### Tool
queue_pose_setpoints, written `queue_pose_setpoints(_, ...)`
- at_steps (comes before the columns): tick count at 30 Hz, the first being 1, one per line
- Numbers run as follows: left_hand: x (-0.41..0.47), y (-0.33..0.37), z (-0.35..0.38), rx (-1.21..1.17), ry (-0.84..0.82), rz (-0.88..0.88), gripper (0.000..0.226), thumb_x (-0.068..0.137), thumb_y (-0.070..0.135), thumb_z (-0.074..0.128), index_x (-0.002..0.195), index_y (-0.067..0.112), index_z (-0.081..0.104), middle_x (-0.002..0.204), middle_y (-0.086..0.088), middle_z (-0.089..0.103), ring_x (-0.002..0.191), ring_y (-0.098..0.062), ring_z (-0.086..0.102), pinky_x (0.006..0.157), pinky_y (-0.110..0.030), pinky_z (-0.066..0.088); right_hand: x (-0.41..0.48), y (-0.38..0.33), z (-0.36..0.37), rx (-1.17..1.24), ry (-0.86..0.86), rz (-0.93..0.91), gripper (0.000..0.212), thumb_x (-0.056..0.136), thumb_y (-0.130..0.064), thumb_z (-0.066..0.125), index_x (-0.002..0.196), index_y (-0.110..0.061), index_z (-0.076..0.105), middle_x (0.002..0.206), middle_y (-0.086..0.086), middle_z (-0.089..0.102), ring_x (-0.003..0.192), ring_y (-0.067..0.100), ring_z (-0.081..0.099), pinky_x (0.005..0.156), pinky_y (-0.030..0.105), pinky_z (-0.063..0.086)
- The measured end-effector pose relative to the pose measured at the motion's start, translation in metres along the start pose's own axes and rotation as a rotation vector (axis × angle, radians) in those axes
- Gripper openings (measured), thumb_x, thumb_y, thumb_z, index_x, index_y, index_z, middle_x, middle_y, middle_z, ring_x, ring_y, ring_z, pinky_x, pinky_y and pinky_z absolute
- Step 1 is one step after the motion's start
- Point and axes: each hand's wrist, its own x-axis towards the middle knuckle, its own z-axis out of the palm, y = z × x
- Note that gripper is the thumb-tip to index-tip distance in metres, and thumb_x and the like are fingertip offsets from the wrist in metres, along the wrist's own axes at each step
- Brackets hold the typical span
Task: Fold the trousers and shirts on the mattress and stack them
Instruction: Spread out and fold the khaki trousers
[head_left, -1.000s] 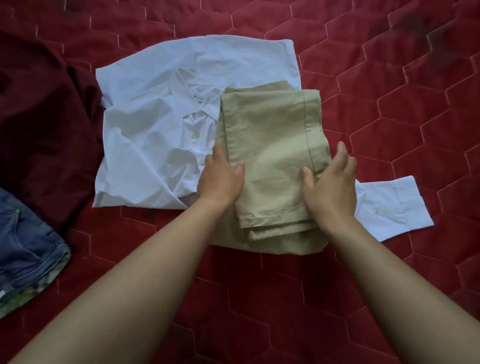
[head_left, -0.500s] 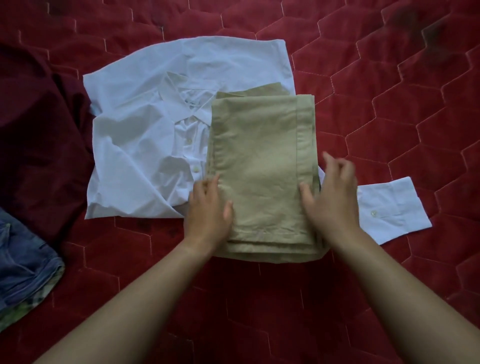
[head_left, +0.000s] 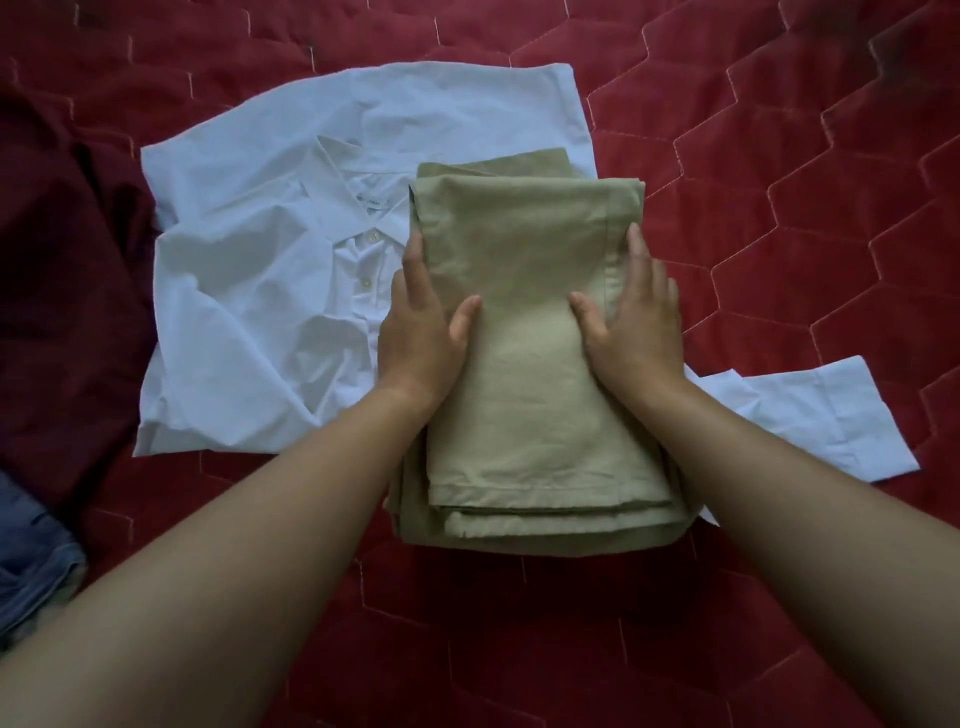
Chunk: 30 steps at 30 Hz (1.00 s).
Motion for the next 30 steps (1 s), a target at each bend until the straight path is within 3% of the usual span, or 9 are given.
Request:
queue_pose_setpoints(3,-0.019,0.0,-0.011,-0.071,-0.002,0.012,0.077,0.089,0.032,0.058,0.147,0.027,0.008,0.145,-0.004,0.037,0.121,-0.025,0.049,0.089,-0.03,0.042,-0.014,-0.004,-0.013,0.031,-0.094,-0.001,0.078,0.088,-0.031,0.059,0.149,-0.018,0.012,0.14,0.015,0.036,0.126,0.035,0.036,0.103,0.045,0.031)
queue_pose_setpoints(6,-0.056,-0.007,-0.015,-0.087,-0.112,-0.168,0.08,0.09,0.032,0.056,0.147,0.028,-0.001,0.141,-0.012,0.043,0.116,-0.032,0.053,0.09,-0.032,0.043,-0.052,-0.005,-0.024,-0.08,-0.199,-0.028,0.071,0.091,-0.035,0.054,0.149,-0.018,0.016,0.146,0.017,0.024,0.132,0.034,0.03,0.104,0.045,0.031)
queue_pose_setpoints(9,-0.114,-0.016,-0.01,0.002,-0.149,-0.266,0.078,0.09,0.036,0.055,0.147,0.028,0.004,0.135,-0.019,0.047,0.109,-0.04,0.056,0.085,-0.04,0.047,-0.103,0.005,-0.033,-0.256,-0.25,-0.045,0.065,0.091,-0.041,0.049,0.147,-0.026,0.02,0.15,0.02,0.017,0.134,0.036,0.026,0.102,0.048,0.03)
queue_pose_setpoints(14,-0.168,-0.017,-0.008,-0.045,-0.146,-0.293,0.078,0.087,0.04,0.058,0.144,0.035,0.006,0.126,-0.015,0.056,0.104,-0.035,0.06,0.081,-0.035,0.045,-0.174,0.029,-0.039,-0.323,-0.265,0.029,0.061,0.093,-0.044,0.044,0.147,-0.035,0.019,0.154,0.015,0.014,0.14,0.03,0.018,0.108,0.05,0.019)
queue_pose_setpoints(18,-0.171,-0.007,-0.018,-0.096,-0.156,-0.24,0.062,0.091,0.027,0.055,0.144,0.032,0.024,0.129,-0.012,0.055,0.112,-0.031,0.055,0.084,-0.026,0.038,-0.189,0.031,-0.048,-0.184,-0.27,0.063,0.057,0.093,-0.042,0.047,0.145,-0.036,0.025,0.152,0.015,0.016,0.141,0.03,0.014,0.107,0.054,0.022)
queue_pose_setpoints(21,-0.174,0.011,-0.038,-0.19,-0.093,-0.2,0.035,0.093,0.02,0.053,0.127,0.023,0.053,0.121,-0.003,0.062,0.112,-0.02,0.056,0.084,-0.015,0.035,-0.192,0.021,-0.069,-0.102,-0.183,0.022,0.05,0.091,-0.037,0.053,0.139,-0.029,0.042,0.149,0.017,0.022,0.136,0.033,0.021,0.108,0.049,0.025)
queue_pose_setpoints(23,-0.182,0.024,-0.054,-0.264,-0.055,-0.188,0.019,0.092,0.017,0.054,0.106,0.021,0.064,0.102,0.004,0.067,0.102,-0.014,0.061,0.084,-0.018,0.042,-0.2,0.011,-0.085,-0.118,-0.163,0.017,0.048,0.09,-0.04,0.054,0.136,-0.028,0.046,0.149,0.017,0.024,0.135,0.034,0.023,0.107,0.047,0.025)
queue_pose_setpoints(27,-0.226,0.037,-0.081,-0.399,-0.036,-0.231,0.016,0.09,0.015,0.054,0.089,0.028,0.063,0.087,0.018,0.064,0.092,-0.005,0.061,0.083,-0.018,0.045,-0.229,-0.012,-0.109,-0.285,-0.191,0.129,0.054,0.087,-0.057,0.045,0.138,-0.039,0.036,0.154,0.011,0.016,0.139,0.033,0.016,0.104,0.057,0.023)
queue_pose_setpoints(30,-0.282,0.023,-0.088,-0.388,-0.055,-0.289,0.017,0.09,0.011,0.053,0.087,0.026,0.062,0.086,0.016,0.064,0.091,-0.008,0.061,0.082,-0.019,0.045,-0.259,-0.025,-0.105,-0.246,-0.243,-0.039,0.053,0.088,-0.05,0.051,0.137,-0.033,0.042,0.153,0.009,0.021,0.138,0.034,0.019,0.104,0.054,0.027)
